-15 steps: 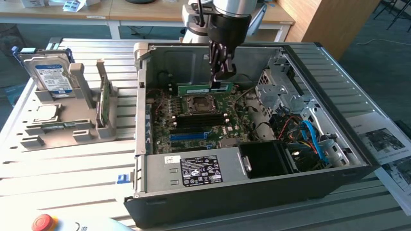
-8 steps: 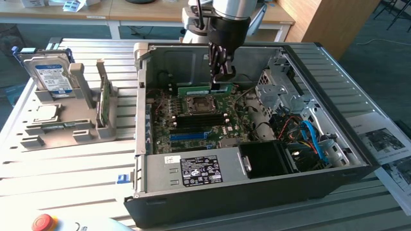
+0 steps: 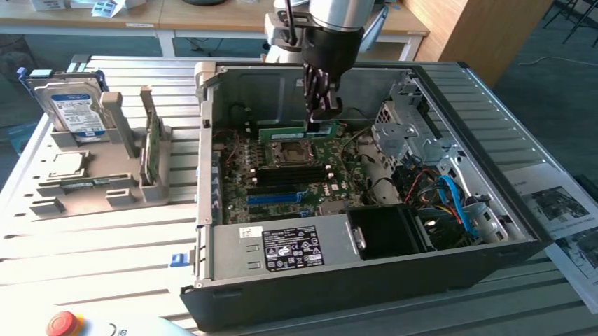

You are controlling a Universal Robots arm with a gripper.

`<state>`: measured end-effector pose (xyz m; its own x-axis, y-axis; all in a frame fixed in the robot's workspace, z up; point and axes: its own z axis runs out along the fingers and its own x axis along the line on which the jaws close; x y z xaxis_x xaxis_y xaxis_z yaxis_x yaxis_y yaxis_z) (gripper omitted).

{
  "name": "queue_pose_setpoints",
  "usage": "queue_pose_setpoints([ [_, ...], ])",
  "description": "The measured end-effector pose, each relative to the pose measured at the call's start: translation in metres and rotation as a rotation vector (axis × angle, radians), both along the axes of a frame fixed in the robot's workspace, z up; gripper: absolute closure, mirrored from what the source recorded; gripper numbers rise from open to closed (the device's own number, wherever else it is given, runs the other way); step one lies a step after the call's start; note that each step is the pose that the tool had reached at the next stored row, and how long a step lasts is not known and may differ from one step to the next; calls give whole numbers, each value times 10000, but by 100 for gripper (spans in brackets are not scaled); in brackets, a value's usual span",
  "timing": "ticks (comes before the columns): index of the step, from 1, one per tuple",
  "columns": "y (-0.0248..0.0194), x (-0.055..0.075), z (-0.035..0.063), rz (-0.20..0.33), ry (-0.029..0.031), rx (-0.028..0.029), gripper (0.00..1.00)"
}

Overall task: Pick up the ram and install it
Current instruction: 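Insert the ram into the slot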

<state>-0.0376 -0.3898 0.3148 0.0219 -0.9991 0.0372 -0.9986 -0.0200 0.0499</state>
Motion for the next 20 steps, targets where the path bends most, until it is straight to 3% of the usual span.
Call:
queue_pose_setpoints([
  [20, 0, 0, -40, 0, 0, 1, 88],
])
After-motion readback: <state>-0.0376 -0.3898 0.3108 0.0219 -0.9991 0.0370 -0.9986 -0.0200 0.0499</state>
